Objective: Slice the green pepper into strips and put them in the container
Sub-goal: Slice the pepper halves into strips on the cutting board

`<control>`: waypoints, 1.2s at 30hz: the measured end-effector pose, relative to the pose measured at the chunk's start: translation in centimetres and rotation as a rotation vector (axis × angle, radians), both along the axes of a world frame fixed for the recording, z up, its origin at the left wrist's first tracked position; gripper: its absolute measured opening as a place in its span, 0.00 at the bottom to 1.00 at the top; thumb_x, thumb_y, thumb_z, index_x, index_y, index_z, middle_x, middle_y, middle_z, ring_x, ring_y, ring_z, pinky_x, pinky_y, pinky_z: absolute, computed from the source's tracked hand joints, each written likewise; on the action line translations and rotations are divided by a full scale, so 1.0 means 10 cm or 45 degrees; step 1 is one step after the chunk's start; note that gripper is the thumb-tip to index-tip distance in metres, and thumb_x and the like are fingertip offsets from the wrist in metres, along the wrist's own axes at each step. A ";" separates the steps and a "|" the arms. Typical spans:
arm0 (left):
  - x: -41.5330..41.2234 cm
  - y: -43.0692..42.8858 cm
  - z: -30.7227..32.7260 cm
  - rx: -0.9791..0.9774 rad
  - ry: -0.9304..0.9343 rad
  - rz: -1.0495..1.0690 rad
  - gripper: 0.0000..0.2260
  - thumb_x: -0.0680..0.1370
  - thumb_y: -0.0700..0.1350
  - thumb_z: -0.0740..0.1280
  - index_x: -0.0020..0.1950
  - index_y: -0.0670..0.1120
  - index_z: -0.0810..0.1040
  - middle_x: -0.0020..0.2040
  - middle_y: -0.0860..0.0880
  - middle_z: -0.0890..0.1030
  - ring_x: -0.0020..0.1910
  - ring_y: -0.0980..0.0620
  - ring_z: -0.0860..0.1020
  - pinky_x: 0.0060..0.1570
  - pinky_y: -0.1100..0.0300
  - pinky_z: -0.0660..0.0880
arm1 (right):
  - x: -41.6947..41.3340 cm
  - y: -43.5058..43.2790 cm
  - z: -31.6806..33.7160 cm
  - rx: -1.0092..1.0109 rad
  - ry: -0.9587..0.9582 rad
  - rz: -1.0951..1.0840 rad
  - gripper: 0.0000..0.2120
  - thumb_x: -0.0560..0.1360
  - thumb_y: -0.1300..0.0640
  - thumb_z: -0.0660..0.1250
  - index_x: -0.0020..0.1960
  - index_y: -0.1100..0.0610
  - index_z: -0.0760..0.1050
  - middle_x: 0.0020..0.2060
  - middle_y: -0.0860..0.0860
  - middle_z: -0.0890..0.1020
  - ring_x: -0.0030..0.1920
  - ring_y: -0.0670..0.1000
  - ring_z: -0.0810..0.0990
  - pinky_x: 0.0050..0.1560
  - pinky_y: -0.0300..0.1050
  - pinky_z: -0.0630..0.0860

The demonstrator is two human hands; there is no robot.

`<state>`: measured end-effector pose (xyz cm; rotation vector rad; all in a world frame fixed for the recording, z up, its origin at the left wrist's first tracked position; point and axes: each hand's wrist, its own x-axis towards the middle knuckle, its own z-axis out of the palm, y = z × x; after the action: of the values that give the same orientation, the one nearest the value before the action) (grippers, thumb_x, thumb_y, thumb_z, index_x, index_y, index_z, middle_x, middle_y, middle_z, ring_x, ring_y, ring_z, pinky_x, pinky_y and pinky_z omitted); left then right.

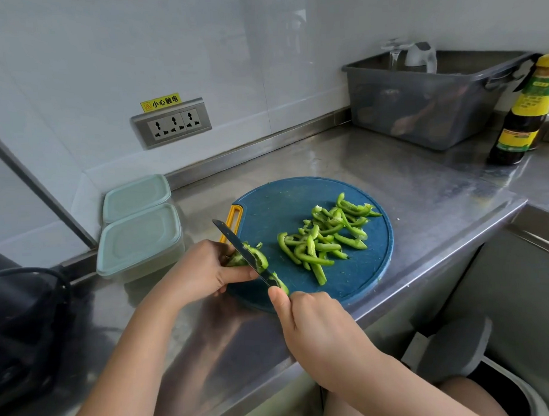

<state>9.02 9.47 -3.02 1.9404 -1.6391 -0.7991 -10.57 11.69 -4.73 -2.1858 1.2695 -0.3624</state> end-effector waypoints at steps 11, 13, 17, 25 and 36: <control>0.03 0.00 0.00 0.021 -0.084 -0.029 0.20 0.60 0.64 0.75 0.37 0.48 0.79 0.20 0.49 0.73 0.20 0.53 0.70 0.26 0.62 0.65 | 0.16 -0.13 0.04 0.043 0.028 0.021 0.26 0.81 0.41 0.44 0.31 0.56 0.59 0.29 0.52 0.66 0.32 0.56 0.66 0.26 0.43 0.57; 0.06 -0.01 -0.02 0.005 -0.096 -0.035 0.21 0.59 0.67 0.72 0.37 0.51 0.80 0.20 0.50 0.72 0.21 0.55 0.69 0.28 0.60 0.65 | 0.22 -0.17 0.04 0.047 0.037 0.021 0.26 0.81 0.41 0.44 0.31 0.56 0.59 0.29 0.52 0.66 0.33 0.57 0.67 0.26 0.43 0.57; 0.11 -0.03 -0.06 -0.027 -0.125 -0.030 0.24 0.55 0.76 0.65 0.32 0.57 0.78 0.23 0.50 0.68 0.23 0.54 0.66 0.31 0.56 0.63 | 0.30 -0.25 0.08 0.063 0.042 0.078 0.24 0.82 0.45 0.43 0.36 0.54 0.67 0.30 0.52 0.66 0.31 0.55 0.67 0.27 0.44 0.60; 0.15 -0.03 -0.07 -0.025 -0.168 0.023 0.34 0.54 0.74 0.66 0.34 0.42 0.76 0.22 0.49 0.70 0.23 0.54 0.67 0.31 0.56 0.65 | 0.45 -0.30 0.16 0.182 0.012 -0.027 0.21 0.82 0.44 0.44 0.45 0.57 0.67 0.43 0.57 0.75 0.51 0.60 0.78 0.44 0.49 0.72; 0.10 -0.04 -0.08 -0.003 0.124 -0.001 0.20 0.63 0.60 0.76 0.50 0.54 0.78 0.32 0.58 0.80 0.30 0.57 0.77 0.31 0.61 0.76 | 0.46 -0.30 0.14 0.150 0.031 -0.047 0.24 0.82 0.44 0.44 0.49 0.58 0.72 0.49 0.59 0.79 0.51 0.60 0.78 0.46 0.51 0.73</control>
<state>10.05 9.09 -3.83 1.8695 -1.5828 -0.8769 -6.00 8.74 -3.35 -2.0760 1.3125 -0.2692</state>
